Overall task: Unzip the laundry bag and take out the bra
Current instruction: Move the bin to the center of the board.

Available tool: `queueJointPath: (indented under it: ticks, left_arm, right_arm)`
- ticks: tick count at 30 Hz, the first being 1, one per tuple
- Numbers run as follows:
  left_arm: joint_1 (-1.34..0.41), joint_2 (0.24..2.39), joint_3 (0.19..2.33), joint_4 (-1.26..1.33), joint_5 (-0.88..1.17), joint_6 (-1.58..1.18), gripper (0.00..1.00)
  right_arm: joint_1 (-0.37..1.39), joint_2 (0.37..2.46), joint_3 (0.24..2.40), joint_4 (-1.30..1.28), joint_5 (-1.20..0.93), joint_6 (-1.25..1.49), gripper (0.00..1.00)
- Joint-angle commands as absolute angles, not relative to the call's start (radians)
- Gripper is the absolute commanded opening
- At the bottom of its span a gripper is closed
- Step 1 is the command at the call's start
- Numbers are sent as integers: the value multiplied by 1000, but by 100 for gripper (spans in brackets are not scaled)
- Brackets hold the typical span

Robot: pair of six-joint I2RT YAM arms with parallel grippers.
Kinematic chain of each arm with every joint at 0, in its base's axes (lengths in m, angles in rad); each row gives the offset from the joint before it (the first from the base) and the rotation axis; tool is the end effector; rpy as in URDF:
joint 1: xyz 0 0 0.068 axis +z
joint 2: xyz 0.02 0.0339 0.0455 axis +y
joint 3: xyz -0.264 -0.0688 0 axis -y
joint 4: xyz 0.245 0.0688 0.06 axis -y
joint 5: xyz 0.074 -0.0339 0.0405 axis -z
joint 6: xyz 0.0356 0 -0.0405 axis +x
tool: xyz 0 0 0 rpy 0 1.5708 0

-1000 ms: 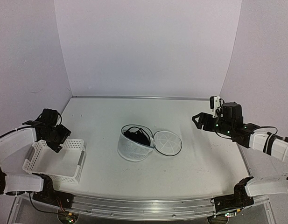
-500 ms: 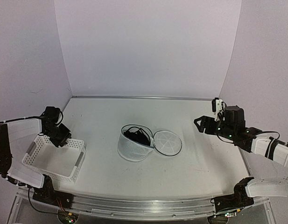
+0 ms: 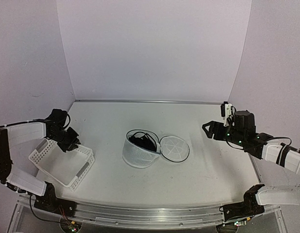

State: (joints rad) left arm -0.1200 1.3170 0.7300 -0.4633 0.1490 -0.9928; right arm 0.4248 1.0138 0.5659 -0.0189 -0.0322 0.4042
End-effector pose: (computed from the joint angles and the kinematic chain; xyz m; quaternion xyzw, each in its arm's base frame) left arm 0.2428 -0.0346 0.1886 -0.3900 0.8814 -0.1966 0.1799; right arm 0.2046 0.0938 0.2363 -0.0172 0.8512 0.2237 0.4744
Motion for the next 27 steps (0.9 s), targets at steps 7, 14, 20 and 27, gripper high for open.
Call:
queueJointPath:
  ticks: [7,14,20,27]
  left_arm:
    - [-299,1459,909,-349,176,-865,0]
    - [-426,1574,1019,-333,202,-803,0]
    - [-544,1640,1080,-333,185,-780,0]
    - [-636,1683,1096,-331,155,-770,0]
  right_arm:
    - [419,1007,571,20,-107,356,81]
    - [420,1029,594,37,-237,421,98]
    - [421,1133,643,91,-521,446,98]
    - [520,1191,681,143,-513,494,98]
